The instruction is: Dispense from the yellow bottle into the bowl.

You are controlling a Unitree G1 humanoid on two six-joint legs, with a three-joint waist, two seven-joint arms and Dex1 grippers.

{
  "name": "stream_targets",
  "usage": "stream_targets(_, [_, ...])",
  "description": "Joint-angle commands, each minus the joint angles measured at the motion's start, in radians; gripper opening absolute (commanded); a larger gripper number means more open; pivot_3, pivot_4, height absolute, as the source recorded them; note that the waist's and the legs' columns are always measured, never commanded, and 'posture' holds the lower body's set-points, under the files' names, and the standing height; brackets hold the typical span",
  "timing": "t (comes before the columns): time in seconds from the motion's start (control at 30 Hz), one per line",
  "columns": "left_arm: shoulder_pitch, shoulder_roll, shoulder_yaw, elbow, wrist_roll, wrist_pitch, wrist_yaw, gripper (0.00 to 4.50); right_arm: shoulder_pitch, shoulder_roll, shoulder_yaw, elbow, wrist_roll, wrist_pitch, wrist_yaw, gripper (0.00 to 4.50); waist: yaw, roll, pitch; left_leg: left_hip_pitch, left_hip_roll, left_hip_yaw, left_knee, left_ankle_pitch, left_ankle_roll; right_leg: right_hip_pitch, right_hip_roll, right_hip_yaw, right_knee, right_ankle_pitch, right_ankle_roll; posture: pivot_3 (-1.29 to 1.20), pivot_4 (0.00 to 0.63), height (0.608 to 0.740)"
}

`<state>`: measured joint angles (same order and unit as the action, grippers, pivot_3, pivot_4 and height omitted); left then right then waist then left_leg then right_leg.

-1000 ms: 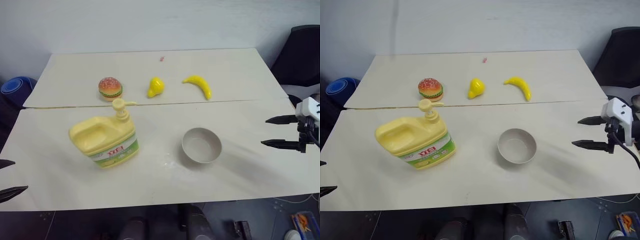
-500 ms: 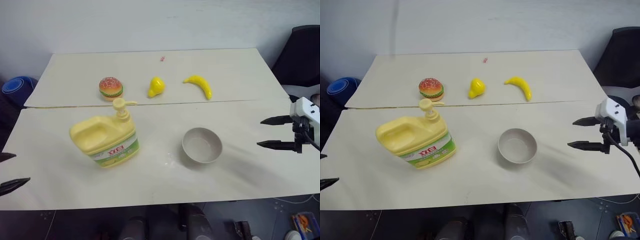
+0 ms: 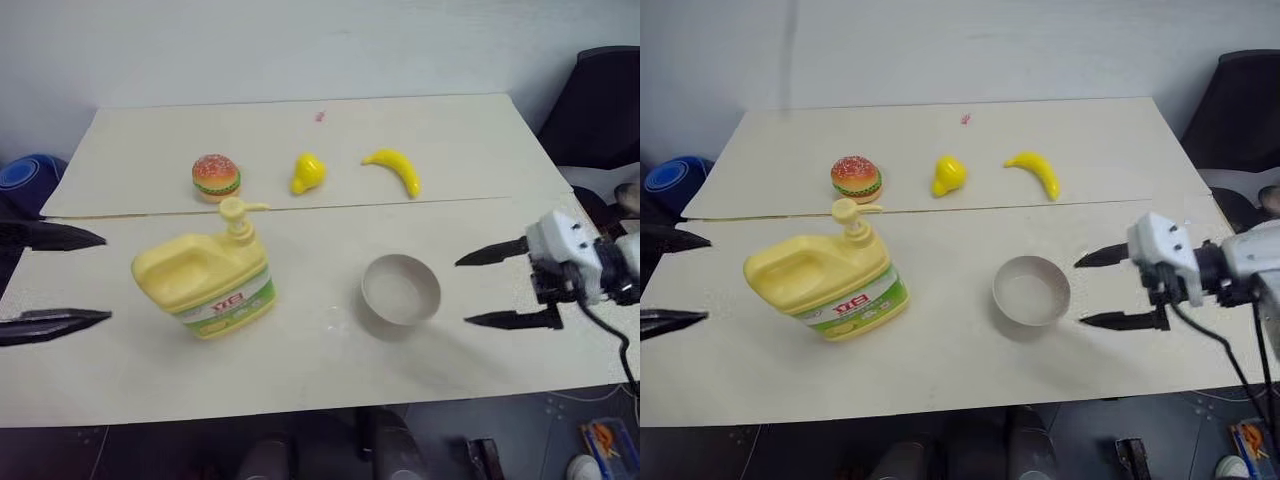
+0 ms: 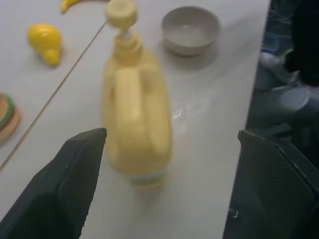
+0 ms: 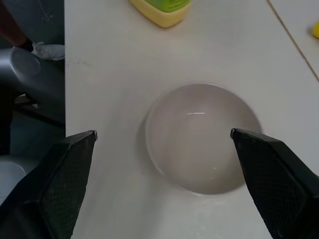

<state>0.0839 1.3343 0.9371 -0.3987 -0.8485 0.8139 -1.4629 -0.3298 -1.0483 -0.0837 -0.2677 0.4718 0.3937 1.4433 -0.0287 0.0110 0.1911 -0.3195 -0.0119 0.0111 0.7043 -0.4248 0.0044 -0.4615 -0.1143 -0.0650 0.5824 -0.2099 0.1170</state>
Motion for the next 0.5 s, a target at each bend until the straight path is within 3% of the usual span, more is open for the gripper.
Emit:
stream_targets(0.03, [-0.068, 0.043, -0.052, -0.087, -0.087, 0.019, 0.020, 4.50, 0.018, 0.020, 0.046, -0.068, -0.046, -0.025, -0.059, 3.91, 0.001, 0.000, 0.000, 0.000, -0.001, 0.000, 0.002, 0.000, 0.000, 0.000, -0.001, 0.001, 0.001, 0.000, 0.000, 0.00, 0.150, 0.740])
stream_targets(0.2, [-0.170, 0.052, -0.210, -0.147, -0.125, -0.019, 0.075, 4.50, 0.044, 0.081, 0.160, -0.034, -0.205, -0.127, -0.163, 2.30, 0.003, 0.000, 0.000, -0.001, -0.002, 0.000, 0.009, 0.000, 0.000, 0.001, 0.000, 0.001, 0.005, 0.000, 0.000, 0.00, 0.150, 0.740])
stream_targets(0.5, [-0.205, 0.005, -0.378, -0.176, -0.029, -0.110, 0.122, 4.50, 0.037, 0.179, 0.271, 0.043, -0.352, -0.222, -0.274, 2.30, 0.002, 0.000, 0.000, -0.002, -0.001, 0.001, 0.011, -0.001, 0.000, 0.000, 0.001, 0.002, 0.007, -0.001, -0.001, 0.00, 0.150, 0.740])
